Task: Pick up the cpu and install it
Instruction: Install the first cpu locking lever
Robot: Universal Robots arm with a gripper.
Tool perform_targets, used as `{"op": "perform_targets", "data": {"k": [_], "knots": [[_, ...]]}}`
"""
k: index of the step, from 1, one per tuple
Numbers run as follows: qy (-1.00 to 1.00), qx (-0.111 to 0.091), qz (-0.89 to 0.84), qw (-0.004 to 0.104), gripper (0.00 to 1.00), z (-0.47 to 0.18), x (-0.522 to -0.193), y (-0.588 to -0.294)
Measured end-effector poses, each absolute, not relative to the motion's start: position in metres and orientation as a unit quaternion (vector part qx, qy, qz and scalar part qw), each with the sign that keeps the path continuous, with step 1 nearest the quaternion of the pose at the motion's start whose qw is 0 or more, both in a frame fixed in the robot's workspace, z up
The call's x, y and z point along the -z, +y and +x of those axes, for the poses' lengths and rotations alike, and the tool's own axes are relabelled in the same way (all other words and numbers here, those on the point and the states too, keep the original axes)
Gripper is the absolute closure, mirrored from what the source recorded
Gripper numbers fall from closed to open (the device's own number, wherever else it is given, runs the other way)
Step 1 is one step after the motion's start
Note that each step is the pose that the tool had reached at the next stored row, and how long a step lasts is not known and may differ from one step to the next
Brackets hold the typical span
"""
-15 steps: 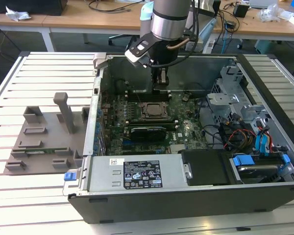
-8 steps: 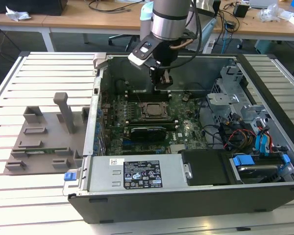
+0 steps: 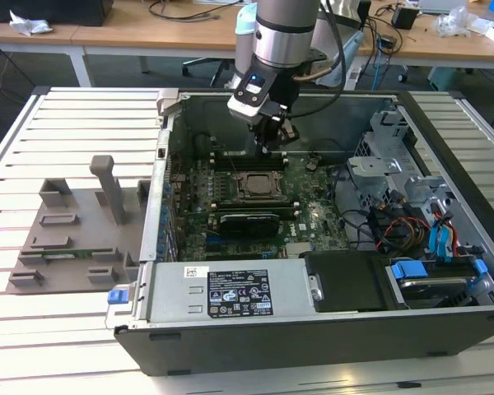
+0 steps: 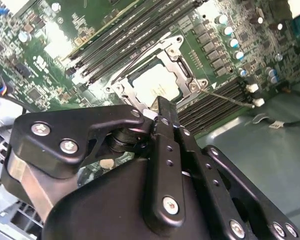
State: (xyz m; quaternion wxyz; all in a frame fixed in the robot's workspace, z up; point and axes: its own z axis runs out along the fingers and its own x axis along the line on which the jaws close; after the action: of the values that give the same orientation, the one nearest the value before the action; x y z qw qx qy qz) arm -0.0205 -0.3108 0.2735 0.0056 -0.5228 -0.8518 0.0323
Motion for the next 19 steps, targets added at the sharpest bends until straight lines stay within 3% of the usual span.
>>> {"op": "perform_targets", "data": {"k": [19], "knots": [[-0.928, -0.033, -0.37, 0.0, 0.89, -0.0204, -0.2735, -0.3108]]}}
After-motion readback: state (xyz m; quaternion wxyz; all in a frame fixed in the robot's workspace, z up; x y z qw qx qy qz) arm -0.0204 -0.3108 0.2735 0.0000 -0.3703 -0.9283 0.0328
